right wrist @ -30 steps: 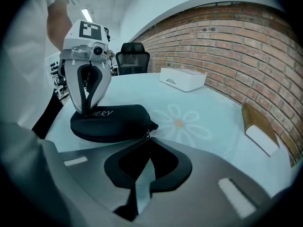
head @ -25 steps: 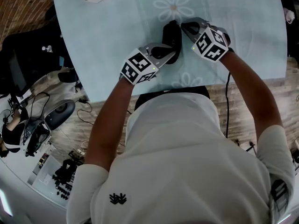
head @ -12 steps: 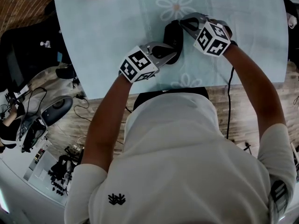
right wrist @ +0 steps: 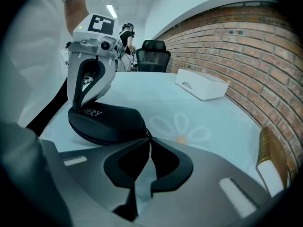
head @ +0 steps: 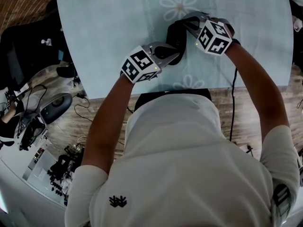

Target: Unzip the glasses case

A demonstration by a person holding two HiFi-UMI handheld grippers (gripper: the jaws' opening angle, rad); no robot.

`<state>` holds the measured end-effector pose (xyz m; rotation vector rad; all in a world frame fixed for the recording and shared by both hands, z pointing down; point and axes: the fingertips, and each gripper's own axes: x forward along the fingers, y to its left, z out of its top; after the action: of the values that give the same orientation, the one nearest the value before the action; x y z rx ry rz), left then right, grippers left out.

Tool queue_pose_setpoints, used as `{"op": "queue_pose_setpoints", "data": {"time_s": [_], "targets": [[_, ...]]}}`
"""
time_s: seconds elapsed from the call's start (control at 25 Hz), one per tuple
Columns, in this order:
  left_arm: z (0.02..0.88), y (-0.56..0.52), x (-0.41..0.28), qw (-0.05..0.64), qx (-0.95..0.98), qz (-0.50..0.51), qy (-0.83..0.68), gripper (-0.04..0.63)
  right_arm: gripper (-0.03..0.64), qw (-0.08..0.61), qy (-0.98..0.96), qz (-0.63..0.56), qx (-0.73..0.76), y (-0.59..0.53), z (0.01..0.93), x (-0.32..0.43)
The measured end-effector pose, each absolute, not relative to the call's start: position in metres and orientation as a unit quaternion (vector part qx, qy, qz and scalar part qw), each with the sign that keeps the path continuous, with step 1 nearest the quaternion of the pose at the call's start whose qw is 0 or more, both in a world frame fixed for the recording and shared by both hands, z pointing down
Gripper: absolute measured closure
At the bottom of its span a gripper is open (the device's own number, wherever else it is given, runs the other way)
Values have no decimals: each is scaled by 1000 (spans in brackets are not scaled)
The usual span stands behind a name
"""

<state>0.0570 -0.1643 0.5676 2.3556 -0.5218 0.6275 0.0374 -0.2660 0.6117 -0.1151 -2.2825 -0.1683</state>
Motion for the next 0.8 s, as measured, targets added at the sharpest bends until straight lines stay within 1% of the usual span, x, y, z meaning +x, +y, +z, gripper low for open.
{"op": "queue_pose_setpoints", "data": {"time_s": [0.12,0.28,0.52,0.8], "targets": [[568,-166,55,325,891,238,-209,541,595,411,-909,-60,-26,-270,612,37],[568,-166,54,325,885,238,-232,541,597,418,-907,-37,39,-281,618,48],[560,-164,51,296,887,246,-257,540,607,419,-899,6,128,-278,609,85],[533,-150,43,265,904,225,-250,540,615,390,-892,69,217,-231,576,120]]}}
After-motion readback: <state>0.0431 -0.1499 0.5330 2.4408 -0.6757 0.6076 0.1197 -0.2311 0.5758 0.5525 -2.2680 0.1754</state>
